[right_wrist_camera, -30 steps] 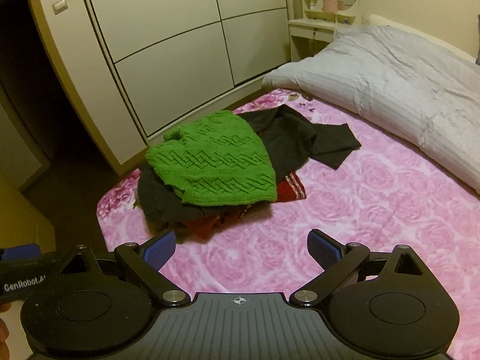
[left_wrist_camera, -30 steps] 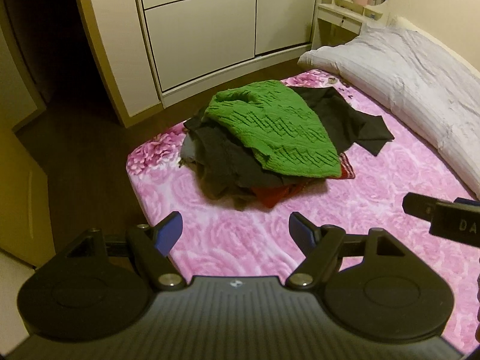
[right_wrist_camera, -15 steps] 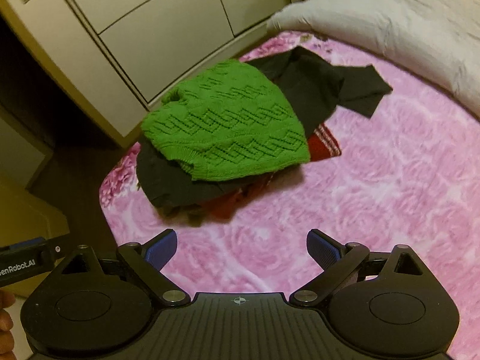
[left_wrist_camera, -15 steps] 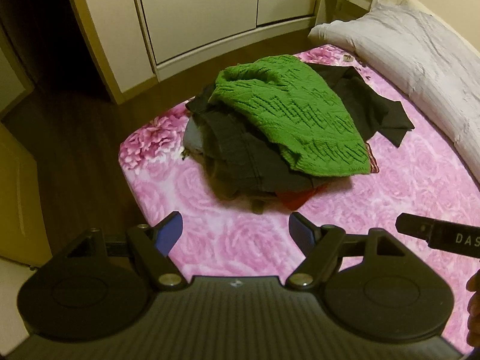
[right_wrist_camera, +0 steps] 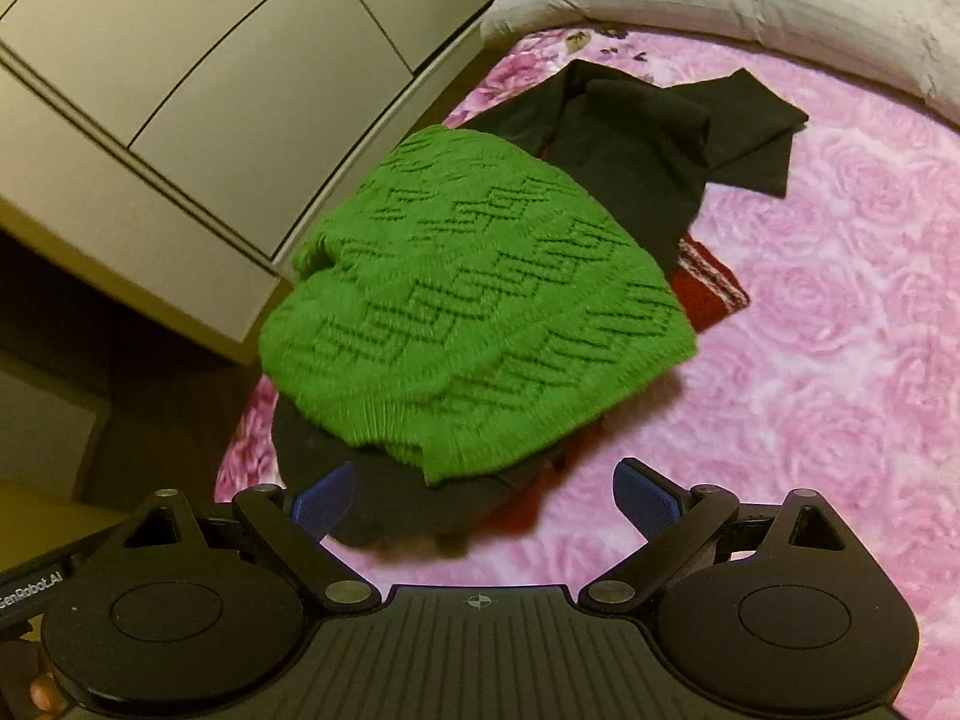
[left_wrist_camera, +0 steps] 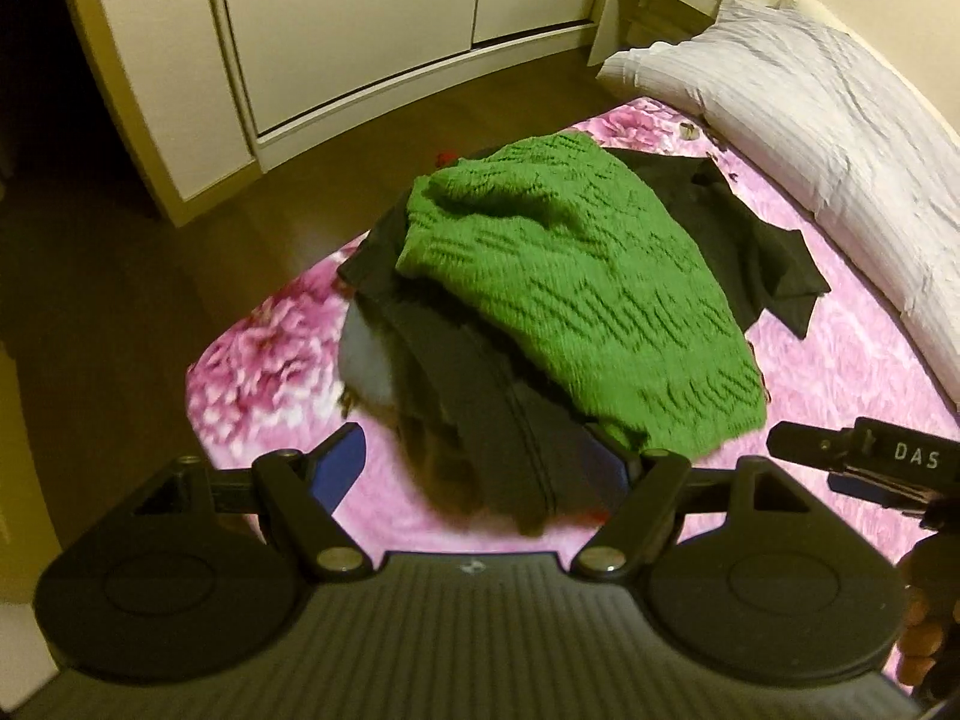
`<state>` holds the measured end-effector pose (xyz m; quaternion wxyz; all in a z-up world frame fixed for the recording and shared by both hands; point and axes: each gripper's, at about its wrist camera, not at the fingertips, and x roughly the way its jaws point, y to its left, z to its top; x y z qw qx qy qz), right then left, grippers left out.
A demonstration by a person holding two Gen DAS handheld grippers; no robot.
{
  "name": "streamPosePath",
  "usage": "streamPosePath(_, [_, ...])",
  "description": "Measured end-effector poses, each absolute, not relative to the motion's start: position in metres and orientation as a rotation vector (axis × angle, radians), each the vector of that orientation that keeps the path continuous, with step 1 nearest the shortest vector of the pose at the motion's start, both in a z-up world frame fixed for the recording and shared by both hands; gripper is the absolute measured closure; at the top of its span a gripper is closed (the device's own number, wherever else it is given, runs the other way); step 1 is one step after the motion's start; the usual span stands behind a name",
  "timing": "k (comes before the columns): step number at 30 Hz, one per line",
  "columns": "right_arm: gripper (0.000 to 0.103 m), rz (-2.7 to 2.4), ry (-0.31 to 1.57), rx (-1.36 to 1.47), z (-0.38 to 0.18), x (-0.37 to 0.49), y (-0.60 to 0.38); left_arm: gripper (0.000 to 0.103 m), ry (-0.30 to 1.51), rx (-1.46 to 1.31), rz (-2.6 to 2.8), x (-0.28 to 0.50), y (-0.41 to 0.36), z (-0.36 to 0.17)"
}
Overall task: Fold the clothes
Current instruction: 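Grasp the green knit vest with the right gripper and lift it off the pile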
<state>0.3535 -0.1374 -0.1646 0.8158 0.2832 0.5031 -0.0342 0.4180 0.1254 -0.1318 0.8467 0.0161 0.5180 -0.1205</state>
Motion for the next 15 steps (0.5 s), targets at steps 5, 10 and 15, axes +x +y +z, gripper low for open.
streamPosePath(5, [0.007,-0.107,1.078,0.671,-0.186,0.387,-0.141,0.028,1.113,0.017,-0.284,0.461,0.124,-0.149])
streamPosePath(10, [0.007,-0.118,1.092,0.687,-0.211,0.417,-0.139,0.028,1.129,0.000,-0.293,0.496,0.126,-0.165])
streamPosePath(15, [0.007,-0.096,1.087,0.712,-0.238,0.444,-0.129,0.029,1.154,0.003,-0.286,0.524,0.125,-0.180])
